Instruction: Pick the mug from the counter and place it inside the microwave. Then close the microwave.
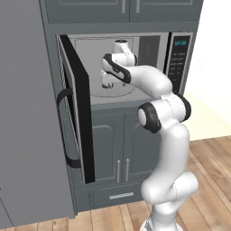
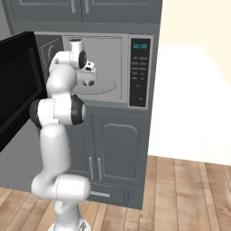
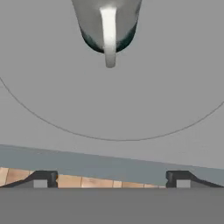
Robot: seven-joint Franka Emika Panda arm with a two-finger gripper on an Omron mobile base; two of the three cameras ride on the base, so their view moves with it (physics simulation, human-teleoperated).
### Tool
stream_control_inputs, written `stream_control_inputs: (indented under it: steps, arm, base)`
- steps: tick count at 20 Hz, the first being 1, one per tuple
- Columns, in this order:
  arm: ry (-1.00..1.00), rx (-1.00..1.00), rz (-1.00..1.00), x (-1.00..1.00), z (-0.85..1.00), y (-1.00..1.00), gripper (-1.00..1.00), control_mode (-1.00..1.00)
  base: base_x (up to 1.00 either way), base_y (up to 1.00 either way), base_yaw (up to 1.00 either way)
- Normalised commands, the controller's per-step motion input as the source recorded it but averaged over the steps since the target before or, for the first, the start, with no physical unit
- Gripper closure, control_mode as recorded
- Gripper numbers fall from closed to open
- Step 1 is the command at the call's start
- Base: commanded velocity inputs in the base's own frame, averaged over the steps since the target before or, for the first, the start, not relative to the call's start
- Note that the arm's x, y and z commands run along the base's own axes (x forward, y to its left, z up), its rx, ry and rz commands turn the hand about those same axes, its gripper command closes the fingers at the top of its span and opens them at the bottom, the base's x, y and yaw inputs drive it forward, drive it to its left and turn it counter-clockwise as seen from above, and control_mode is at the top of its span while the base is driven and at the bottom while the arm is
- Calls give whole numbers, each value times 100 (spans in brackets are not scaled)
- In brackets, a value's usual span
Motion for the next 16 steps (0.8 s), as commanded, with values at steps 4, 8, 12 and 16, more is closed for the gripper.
stream_control_inputs:
  steps: [4, 8, 12, 16]
  arm:
    - [0, 4, 0, -85, 0, -8, -100, -100]
    - [-2, 6, 0, -91, 1, -1, -100, -100]
    - [-9, 6, 0, -100, 6, 0, -100, -100]
    - [-10, 4, 0, -96, 18, 0, -100, -100]
  base:
    - [0, 0, 0]
    - [0, 0, 0]
    - [0, 0, 0]
    - [0, 0, 0]
